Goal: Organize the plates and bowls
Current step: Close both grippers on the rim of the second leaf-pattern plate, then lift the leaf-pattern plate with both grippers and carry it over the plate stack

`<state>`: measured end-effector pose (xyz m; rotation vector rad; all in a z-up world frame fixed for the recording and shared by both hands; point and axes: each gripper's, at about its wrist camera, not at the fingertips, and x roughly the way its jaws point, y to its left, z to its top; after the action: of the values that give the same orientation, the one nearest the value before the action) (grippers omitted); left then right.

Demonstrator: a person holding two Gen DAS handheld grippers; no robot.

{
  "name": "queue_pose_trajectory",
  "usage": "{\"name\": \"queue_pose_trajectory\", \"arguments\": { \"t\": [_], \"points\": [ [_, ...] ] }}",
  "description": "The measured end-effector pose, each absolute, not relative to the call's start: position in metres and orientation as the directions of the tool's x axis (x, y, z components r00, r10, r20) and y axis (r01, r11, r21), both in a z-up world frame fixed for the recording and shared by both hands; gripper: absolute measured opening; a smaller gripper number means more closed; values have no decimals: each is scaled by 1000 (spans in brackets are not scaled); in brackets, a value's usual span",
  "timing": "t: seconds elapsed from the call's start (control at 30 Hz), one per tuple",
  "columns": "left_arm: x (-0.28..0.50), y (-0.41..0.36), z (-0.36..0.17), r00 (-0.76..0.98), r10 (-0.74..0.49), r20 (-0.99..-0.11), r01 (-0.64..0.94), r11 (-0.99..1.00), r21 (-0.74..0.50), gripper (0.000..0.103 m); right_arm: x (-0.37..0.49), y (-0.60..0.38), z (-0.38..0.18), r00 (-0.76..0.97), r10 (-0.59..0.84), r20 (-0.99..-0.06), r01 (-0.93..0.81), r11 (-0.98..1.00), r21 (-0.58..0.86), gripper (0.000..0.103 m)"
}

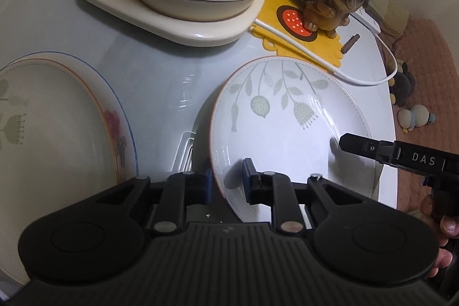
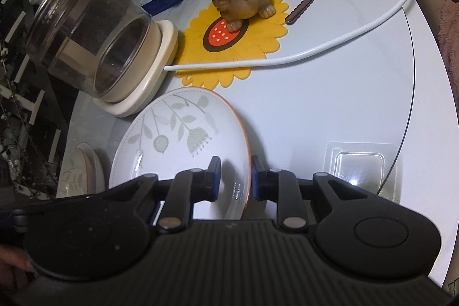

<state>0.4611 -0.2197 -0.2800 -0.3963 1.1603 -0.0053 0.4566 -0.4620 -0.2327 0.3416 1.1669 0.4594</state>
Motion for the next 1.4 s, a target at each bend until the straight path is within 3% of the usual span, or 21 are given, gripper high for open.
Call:
{"name": "queue_pose_trajectory", "arguments": {
  "t": [0.5,1.4],
  "points": [
    [435,-202,-257,411,-266,-872,-169,918,-359,23,436,-463,-213,302,552,-777,-219,834,506,25],
    [336,-123,-151,520,-350,-779,-70,891,-448,23,334,-411,-115,430,567,-703,-186,818,545,25]
  ]
}}
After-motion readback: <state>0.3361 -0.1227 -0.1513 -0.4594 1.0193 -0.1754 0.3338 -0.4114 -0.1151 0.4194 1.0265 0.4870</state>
